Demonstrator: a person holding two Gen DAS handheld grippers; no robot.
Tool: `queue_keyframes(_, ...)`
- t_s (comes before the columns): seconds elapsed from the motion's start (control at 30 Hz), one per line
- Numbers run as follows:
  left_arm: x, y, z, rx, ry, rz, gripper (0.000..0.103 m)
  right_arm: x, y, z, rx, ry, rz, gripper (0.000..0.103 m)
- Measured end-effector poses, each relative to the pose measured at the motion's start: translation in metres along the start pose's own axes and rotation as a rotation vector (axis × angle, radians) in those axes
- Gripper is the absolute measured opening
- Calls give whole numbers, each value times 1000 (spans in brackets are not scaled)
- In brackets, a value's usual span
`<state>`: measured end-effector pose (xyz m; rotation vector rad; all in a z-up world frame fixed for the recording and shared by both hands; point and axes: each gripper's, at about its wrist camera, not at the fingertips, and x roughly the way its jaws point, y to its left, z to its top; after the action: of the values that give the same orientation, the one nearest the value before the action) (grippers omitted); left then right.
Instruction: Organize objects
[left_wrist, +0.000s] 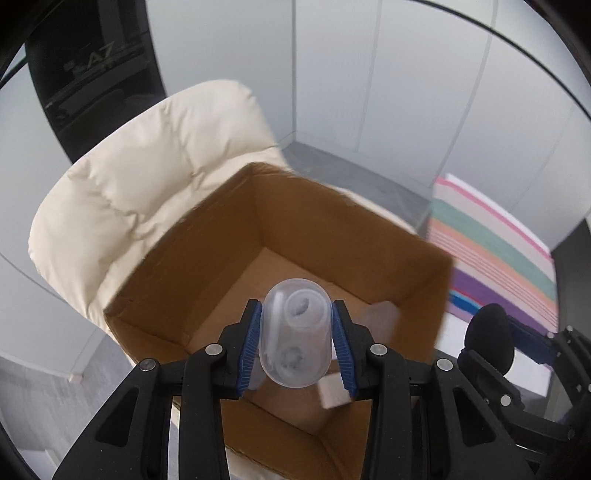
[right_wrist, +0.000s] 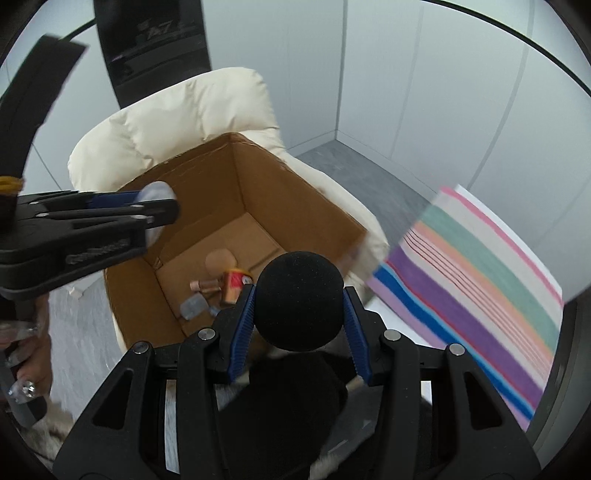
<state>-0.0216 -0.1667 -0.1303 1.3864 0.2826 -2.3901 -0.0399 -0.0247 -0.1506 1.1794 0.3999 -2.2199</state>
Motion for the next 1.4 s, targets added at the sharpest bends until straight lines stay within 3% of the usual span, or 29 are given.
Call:
queue_keyframes(0.17,14,22,1,-67,47,-13,39,31,18,24,-31,19,22,48)
queue_keyframes(0.23,12,28,1,-92,19,-67,43,38,21,29,-36,21,31,52)
queue_keyframes(0.3,9,32,3,-118,3,-83,66,45,25,34,-41,28,44,64)
queue_keyframes(0.33,8,33,4,-122,-4,-80,83,50,26,36,-44,38,42,80)
queue_keyframes(0.37,6,33,4,-121,-12,-69,88,53,27,38,-44,44,29,95)
queue_keyframes(0.43,5,33,3,-116,-13,-64,88,53,26,38,-38,34,5,101)
queue_keyframes(0.7,13,27,0,-103,82,-87,88,44,0,26,47,66,22,102)
queue_keyframes(0.83,0,-5,3,15,86,-117,88,27,-24,19,132,80,-79,102)
queue_keyframes(1.0,-50,-49,8,156,33,-187,89,-26,-69,6,317,64,-185,102)
queue_keyframes(1.17,-103,-78,10,243,4,-168,89,-84,-104,-10,461,49,-155,101)
queue_keyframes(1.27,-142,-93,6,284,-51,-206,89,-120,-112,-18,499,16,-198,101)
queue_keyframes(1.4,-174,-108,3,317,-33,-228,89,-163,-112,-25,483,51,-288,101)
